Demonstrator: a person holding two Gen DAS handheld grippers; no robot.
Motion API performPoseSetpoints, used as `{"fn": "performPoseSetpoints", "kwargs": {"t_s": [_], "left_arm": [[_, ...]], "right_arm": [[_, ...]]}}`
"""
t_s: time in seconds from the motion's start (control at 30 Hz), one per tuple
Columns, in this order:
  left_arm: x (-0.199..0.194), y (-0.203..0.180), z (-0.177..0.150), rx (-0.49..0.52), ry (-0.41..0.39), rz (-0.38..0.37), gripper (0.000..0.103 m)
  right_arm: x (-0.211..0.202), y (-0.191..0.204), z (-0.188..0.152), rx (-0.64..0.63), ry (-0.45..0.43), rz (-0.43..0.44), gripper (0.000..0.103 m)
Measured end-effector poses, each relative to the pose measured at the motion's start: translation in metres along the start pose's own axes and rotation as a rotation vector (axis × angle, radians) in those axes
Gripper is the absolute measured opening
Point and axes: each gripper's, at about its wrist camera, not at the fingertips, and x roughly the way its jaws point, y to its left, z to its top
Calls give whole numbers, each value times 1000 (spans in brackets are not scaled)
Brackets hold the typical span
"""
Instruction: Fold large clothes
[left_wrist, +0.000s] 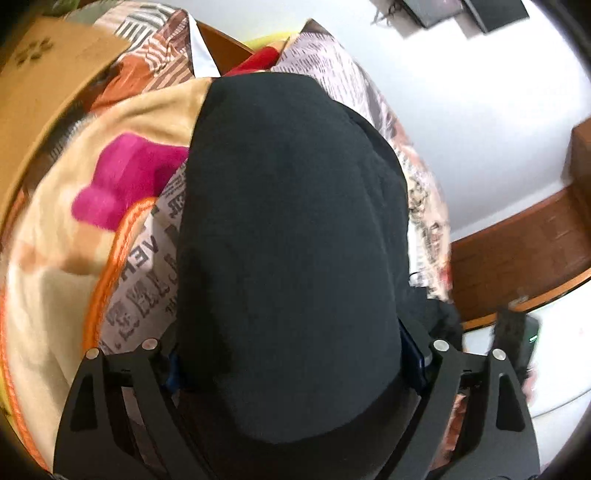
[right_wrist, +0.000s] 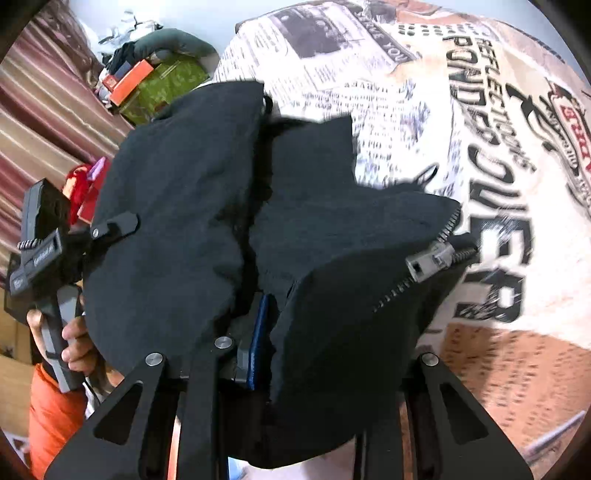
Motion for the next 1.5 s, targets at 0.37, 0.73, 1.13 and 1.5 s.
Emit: {"fn": "performPoseSetpoints", "kwargs": {"t_s": [0.37,0.73,1.13,1.5], "left_arm": [[-63,-29,-53,7,-8,153,90],[-182,-153,-133,277,-173,231,89],[-317,-296,-295,577,-621,243,89],[-364,-322,-405,630,-930,309,103]], "right_arm": [[-79,7,-40,-37,-10,-90,36],[-211,74,-92,-211,-244,-93,42],[-357,150,-205,-331,-726,-44,53],[-375,181,-278,-372,-954,-179,86]]}}
